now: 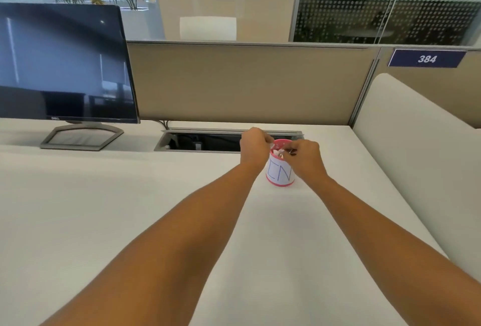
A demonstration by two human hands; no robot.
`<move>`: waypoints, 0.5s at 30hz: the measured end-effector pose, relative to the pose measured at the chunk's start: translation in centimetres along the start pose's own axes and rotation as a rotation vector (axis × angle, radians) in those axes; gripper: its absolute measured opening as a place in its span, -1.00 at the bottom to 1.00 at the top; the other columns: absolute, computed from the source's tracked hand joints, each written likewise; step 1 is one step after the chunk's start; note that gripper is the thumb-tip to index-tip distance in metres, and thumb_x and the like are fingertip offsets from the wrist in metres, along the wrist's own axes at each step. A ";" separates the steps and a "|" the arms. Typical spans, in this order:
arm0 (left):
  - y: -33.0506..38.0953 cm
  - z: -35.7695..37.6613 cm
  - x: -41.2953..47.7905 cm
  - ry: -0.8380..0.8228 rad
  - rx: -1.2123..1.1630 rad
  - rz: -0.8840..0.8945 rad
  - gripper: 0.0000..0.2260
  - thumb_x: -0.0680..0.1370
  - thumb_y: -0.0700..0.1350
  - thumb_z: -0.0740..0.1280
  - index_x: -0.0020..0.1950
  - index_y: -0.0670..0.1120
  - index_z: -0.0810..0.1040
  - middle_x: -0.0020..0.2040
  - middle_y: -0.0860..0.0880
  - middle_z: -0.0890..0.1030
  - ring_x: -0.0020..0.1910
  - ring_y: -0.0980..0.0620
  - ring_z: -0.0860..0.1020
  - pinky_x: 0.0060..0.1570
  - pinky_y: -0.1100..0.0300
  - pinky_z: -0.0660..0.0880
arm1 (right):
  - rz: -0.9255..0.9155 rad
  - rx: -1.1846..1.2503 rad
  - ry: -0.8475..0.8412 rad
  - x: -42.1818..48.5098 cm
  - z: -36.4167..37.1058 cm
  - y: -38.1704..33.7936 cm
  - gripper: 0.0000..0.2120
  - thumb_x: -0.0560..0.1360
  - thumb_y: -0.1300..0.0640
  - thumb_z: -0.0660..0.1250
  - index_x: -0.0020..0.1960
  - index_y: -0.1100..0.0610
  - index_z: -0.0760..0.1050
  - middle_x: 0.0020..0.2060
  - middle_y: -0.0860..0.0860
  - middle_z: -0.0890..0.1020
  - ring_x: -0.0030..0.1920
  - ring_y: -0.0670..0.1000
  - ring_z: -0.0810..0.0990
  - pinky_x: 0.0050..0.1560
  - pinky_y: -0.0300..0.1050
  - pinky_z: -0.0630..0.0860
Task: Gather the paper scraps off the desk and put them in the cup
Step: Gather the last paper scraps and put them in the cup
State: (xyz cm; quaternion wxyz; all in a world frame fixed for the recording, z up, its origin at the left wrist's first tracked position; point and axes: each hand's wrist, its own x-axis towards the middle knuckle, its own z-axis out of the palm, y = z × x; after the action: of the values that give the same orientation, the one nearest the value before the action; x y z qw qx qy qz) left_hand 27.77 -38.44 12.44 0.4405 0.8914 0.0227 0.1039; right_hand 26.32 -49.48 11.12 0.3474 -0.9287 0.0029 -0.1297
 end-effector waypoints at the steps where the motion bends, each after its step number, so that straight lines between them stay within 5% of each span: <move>1: 0.7 0.4 0.4 -0.012 -0.023 0.000 -0.83 0.52 -0.29 0.30 0.06 -0.27 0.63 0.03 -0.22 0.66 0.01 -0.12 0.61 0.02 0.23 0.46 | 0.010 -0.011 -0.004 0.7 -0.2 0.3 -0.74 0.47 0.20 0.36 0.13 0.26 0.58 0.08 0.16 0.65 0.05 0.14 0.61 0.13 -0.15 0.48; 9: 2.1 2.8 2.4 -0.126 -0.061 -0.027 -0.76 0.56 -0.30 0.23 0.18 -0.26 0.57 0.17 -0.23 0.59 0.14 -0.17 0.56 0.22 0.05 0.46 | 0.017 -0.097 -0.098 4.0 -0.6 1.6 -0.76 0.50 0.26 0.30 0.15 0.22 0.57 0.06 0.18 0.64 -0.06 0.11 0.55 -0.04 -0.22 0.40; 15: 1.6 3.2 2.8 -0.164 -0.067 -0.028 -0.70 0.55 -0.35 0.21 0.27 -0.25 0.50 0.21 -0.24 0.56 0.19 -0.18 0.54 0.25 0.03 0.45 | -0.041 -0.099 -0.094 3.9 -0.1 1.9 -0.73 0.55 0.30 0.20 0.20 0.20 0.54 0.14 0.17 0.61 0.11 0.17 0.56 0.16 -0.13 0.45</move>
State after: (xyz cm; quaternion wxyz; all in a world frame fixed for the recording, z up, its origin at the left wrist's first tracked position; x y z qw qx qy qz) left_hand 31.06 -41.56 12.27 0.4717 0.8814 -0.0043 0.0252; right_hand 30.26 -51.37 10.90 0.2980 -0.9497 -0.0263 -0.0928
